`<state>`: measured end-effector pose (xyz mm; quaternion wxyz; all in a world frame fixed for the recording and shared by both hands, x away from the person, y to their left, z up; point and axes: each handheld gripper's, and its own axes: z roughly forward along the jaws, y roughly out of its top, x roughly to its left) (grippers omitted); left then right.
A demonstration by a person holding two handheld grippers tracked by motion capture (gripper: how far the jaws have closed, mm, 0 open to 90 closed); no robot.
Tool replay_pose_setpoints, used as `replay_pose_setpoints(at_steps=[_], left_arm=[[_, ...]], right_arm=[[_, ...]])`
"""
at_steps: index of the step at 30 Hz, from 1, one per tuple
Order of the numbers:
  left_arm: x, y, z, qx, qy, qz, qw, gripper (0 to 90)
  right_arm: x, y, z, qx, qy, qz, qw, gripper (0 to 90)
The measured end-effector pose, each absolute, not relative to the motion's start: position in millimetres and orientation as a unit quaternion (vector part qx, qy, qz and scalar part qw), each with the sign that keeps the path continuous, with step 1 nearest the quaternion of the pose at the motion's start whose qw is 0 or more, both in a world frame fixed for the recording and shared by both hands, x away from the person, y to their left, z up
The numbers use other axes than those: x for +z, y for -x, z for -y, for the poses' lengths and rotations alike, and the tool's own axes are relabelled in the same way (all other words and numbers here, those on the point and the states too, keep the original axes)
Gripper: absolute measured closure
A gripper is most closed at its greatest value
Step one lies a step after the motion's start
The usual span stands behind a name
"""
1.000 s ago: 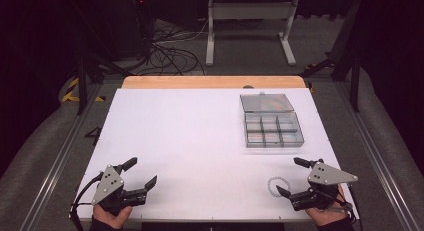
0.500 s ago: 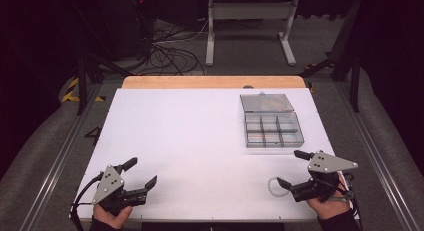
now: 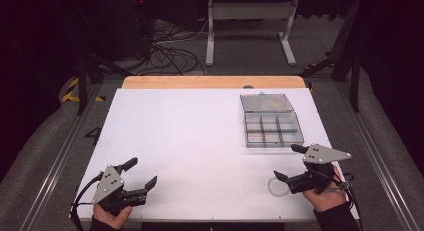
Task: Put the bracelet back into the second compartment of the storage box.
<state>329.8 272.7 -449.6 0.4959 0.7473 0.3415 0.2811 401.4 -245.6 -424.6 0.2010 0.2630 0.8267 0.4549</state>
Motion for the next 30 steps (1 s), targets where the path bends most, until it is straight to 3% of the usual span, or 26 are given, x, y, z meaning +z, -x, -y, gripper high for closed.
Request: replay_pose_setpoints(at_steps=[10,16,30], left_arm=[[-450,-330,-273,0.28,-0.748,-0.34,0.497,17.2],[-449,-329,-273,0.277,-0.748,-0.339,0.499,17.2],[-449,-329,-272,0.278,-0.748,-0.339,0.499,17.2]], right_arm=[[-429,-414,246,0.447,-0.274,-0.829,0.193,1.2],[-431,-413,248,0.426,-0.286,-0.841,0.173,6.5],[-427,-411,242,0.36,-0.294,-0.872,0.156,34.7]])
